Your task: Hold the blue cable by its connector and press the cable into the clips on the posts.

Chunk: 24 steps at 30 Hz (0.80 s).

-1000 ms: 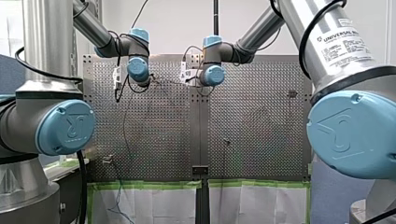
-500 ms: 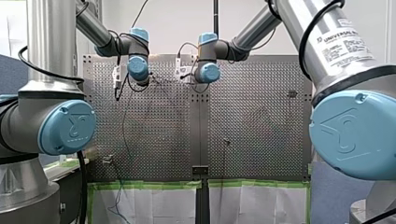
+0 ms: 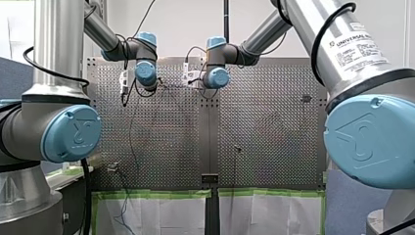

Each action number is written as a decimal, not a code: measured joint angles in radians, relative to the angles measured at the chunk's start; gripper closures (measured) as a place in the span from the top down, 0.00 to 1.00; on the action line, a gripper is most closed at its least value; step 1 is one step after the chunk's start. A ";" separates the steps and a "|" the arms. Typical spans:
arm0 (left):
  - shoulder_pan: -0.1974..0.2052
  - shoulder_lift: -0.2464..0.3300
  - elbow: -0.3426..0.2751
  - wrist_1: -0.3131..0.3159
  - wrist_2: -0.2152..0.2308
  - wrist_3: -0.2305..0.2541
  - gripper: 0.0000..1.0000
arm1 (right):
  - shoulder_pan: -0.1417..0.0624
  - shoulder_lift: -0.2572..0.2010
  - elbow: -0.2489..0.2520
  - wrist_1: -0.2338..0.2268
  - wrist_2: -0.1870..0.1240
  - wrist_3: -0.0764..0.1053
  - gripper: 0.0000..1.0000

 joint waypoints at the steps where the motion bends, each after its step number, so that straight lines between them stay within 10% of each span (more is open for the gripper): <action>1: 0.001 0.000 0.003 0.000 0.001 0.000 0.00 | -0.001 0.004 -0.003 0.001 0.000 0.000 0.00; 24: 0.044 -0.044 0.059 -0.015 0.035 -0.020 0.00 | -0.010 0.025 -0.061 0.030 -0.001 0.002 0.00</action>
